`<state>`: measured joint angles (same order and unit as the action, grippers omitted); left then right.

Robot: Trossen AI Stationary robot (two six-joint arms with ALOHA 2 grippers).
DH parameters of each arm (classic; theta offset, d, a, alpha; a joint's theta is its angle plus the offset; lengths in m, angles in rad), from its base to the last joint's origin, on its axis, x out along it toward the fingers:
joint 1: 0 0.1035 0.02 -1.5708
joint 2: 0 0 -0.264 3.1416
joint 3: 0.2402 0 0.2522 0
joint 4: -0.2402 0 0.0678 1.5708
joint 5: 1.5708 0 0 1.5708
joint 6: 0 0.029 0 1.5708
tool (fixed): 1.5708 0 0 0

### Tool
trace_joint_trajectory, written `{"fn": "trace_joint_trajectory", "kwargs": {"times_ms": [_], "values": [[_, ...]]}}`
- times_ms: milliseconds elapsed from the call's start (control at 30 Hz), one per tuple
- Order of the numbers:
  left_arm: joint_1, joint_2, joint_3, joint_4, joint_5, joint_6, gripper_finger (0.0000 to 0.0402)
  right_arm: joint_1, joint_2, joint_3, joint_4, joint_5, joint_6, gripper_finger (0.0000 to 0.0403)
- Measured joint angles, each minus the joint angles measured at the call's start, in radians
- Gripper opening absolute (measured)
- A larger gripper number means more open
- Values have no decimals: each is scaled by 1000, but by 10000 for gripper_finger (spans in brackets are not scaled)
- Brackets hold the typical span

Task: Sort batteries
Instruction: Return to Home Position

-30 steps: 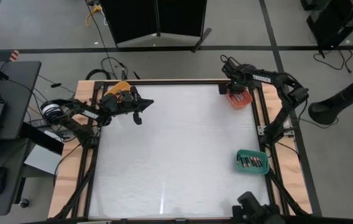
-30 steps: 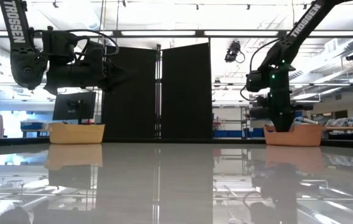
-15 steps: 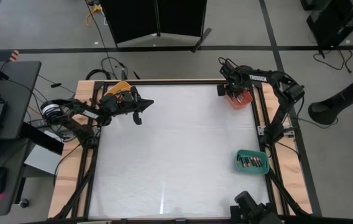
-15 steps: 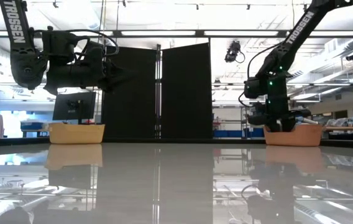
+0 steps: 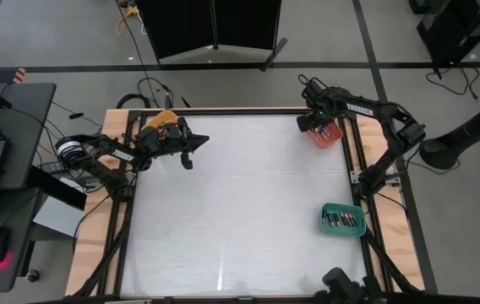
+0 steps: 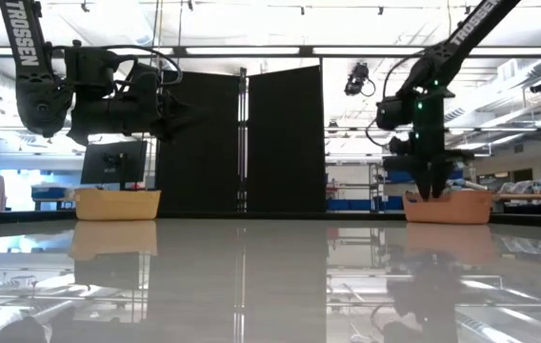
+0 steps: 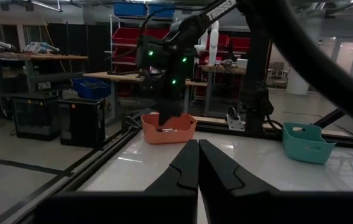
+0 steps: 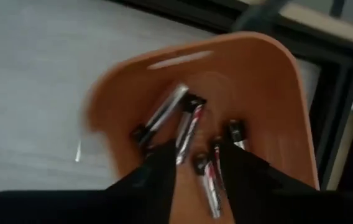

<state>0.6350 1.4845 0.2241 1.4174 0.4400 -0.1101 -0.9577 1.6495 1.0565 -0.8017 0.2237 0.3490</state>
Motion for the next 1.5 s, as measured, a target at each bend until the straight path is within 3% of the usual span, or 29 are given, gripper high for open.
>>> {"fn": "trace_joint_trajectory", "kwargs": {"times_ms": [233,367,533,800,1067,1267,1500], "values": [[0,0,0,0,-6,-11,12,114,-72,-114,113,-13,-144,12],[0,0,0,0,-10,-11,12,167,-117,-218,282,-119,-167,18],[0,0,0,0,-13,-26,12,238,-200,-304,441,-151,-170,8],[0,0,0,4,-24,-45,12,263,-317,-320,433,-119,-173,7],[0,0,0,4,-23,-52,12,201,-297,-320,376,-37,-182,8],[0,0,0,5,-23,-51,12,254,-365,-320,390,-37,-265,7],[0,0,0,5,-23,-33,12,357,-459,-339,515,-169,-385,7]]}}
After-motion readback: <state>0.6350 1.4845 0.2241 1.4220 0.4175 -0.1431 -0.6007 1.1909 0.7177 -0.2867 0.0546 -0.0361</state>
